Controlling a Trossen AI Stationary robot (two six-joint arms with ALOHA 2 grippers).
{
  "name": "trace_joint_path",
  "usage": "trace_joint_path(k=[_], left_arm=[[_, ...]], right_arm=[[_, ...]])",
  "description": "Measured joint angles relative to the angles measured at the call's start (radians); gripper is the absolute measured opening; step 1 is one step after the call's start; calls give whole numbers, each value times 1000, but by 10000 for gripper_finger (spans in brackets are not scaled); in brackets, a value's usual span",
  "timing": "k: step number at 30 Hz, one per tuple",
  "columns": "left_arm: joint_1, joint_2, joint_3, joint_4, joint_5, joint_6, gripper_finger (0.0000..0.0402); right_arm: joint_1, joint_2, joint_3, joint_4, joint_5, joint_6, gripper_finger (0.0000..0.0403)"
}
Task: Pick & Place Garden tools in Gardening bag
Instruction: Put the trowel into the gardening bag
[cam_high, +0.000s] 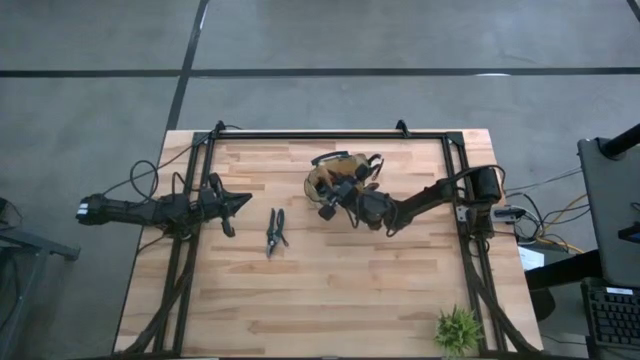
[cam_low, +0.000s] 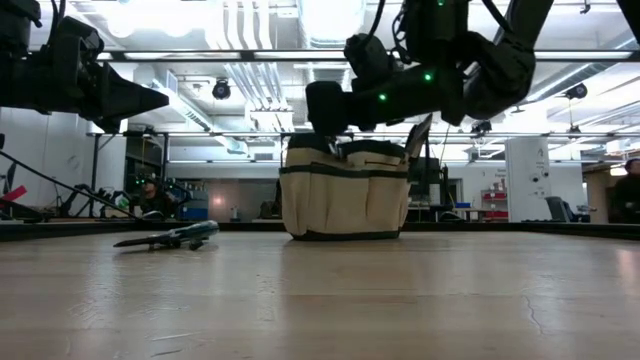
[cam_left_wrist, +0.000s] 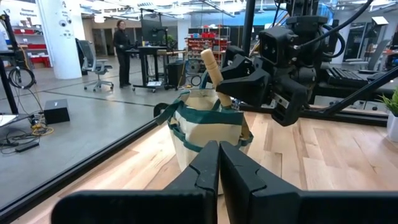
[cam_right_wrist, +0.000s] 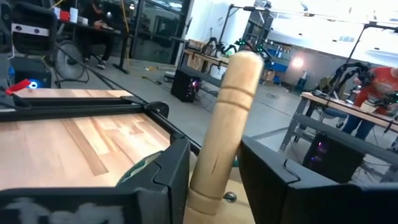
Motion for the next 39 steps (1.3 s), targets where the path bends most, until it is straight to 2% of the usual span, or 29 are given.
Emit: trace_joint_path(k=[10, 20, 31, 39], left_arm=[[0, 0, 0, 0, 0, 0, 16], [0, 0, 0, 0, 0, 0, 16], [0, 0, 0, 0, 0, 0, 16], [0, 0, 0, 0, 0, 0, 18]], right_arm=[[57, -1, -6, 0, 56, -80, 150], [79, -1, -39, 0, 136, -109, 138], [60, -1, -13, 5, 127, -177, 146], [72, -42, 14, 4, 127, -294, 157]])
